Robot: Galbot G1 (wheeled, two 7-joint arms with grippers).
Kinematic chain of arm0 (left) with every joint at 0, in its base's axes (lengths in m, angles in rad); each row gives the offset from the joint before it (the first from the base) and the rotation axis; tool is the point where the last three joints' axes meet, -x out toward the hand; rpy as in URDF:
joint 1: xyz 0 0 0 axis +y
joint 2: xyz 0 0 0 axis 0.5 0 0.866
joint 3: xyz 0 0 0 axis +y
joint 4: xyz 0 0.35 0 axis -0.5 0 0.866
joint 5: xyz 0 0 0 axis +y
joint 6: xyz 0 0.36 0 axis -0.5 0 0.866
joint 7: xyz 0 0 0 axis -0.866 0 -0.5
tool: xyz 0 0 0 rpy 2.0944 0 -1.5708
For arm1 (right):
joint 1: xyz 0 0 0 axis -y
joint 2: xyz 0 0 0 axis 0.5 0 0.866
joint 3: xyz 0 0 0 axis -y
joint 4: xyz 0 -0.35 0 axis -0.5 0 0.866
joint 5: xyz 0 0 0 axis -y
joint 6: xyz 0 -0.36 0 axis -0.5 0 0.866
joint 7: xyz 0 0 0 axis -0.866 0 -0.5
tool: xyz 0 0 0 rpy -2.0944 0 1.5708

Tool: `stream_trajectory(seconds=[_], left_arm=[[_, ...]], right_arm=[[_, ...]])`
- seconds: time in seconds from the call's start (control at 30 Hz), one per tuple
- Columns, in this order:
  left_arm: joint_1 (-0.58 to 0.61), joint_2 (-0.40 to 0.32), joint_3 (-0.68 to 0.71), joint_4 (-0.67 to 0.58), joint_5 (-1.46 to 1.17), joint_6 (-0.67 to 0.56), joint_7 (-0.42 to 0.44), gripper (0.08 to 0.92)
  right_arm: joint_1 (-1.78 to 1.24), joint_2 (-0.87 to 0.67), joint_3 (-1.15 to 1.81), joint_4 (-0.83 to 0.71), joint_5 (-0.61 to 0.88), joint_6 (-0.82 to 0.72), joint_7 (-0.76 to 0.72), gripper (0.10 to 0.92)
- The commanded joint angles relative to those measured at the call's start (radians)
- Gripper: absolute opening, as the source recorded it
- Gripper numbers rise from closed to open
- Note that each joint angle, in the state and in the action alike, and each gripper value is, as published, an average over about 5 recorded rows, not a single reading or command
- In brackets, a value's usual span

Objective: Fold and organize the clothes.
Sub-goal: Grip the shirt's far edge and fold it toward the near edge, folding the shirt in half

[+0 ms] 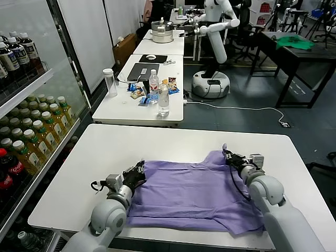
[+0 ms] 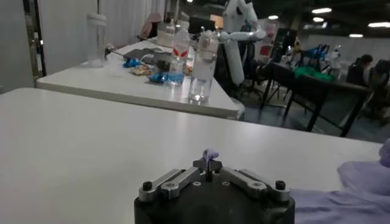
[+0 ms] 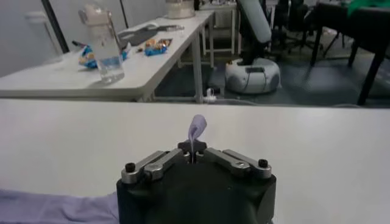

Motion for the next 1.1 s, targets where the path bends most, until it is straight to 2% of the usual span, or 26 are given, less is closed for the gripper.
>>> stream_trajectory(seconds=[0.03,0.37,0.6,0.83,1.1], left_arm=[[0.136,0.035,-0.042,-0.181,-0.058,-0.024,0.001,0.091],[0.217,0.088,-0.122,-0.222,-0.089,0.002,-0.001,0.091],[0.278,0.142,-0.164,-0.246,-0.135,0.085,0.002,0.091],[0.306,0.172,-0.164,-0.252,-0.151,0.187,0.011,0.091],[0.307,0.192,-0.128,-0.212,-0.098,0.192,0.029,0.091]], right_arm=[[-0.277,-0.067,0.203,0.283,0.003,0.022,-0.012,0.116],[-0.480,-0.054,0.321,0.351,0.006,0.035,-0.010,0.116],[-0.597,-0.040,0.378,0.393,0.004,0.025,-0.008,0.116],[-0.618,-0.011,0.355,0.373,-0.039,-0.008,0.020,0.116],[-0.559,-0.005,0.296,0.325,-0.078,-0.056,0.048,0.116]])
